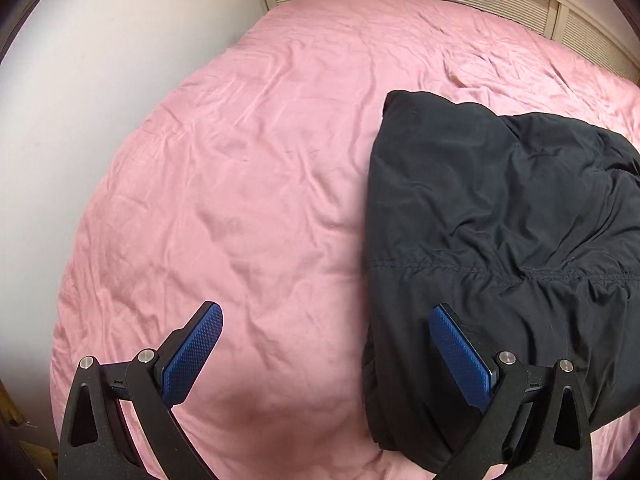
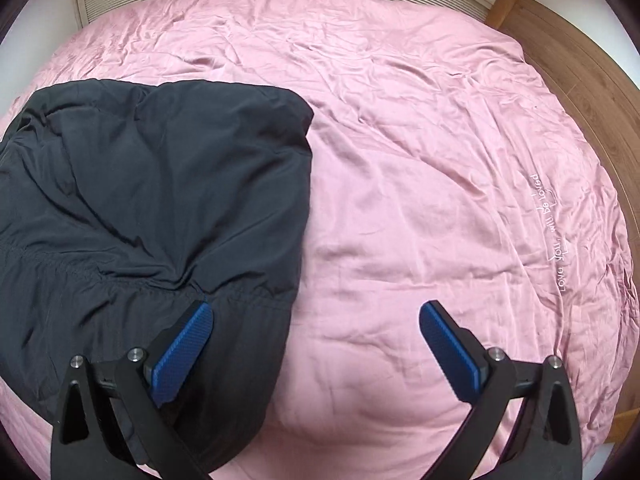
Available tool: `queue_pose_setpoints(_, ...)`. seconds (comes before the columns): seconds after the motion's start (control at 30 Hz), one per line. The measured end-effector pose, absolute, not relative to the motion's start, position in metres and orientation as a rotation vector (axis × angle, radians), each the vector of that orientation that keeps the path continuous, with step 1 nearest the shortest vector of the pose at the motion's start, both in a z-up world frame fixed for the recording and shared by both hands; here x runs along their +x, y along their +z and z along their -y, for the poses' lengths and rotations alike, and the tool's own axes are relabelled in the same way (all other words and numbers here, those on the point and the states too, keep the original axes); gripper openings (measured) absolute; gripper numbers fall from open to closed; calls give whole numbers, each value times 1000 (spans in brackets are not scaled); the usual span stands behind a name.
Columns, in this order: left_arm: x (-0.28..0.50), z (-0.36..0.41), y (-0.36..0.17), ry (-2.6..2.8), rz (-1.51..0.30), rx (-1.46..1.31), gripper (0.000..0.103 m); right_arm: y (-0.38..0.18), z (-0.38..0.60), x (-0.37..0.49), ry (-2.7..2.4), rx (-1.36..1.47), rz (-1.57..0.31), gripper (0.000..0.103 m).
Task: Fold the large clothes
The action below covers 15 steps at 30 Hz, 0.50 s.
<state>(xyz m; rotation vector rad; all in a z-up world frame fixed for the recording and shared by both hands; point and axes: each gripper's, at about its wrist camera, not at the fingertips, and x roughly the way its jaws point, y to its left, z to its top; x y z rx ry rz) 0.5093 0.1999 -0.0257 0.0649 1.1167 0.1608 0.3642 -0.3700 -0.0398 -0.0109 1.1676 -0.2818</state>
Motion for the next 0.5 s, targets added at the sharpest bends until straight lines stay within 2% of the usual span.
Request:
queue_pose_setpoints(0.27, 496, -242, -20, 170, -1116, -97, 102, -21, 391, 340, -304, 84, -1176, 103)
queue_pose_setpoints(0.5, 484, -258, -33, 98, -1143, -312, 102, -27, 410, 325, -217, 378, -1105, 103)
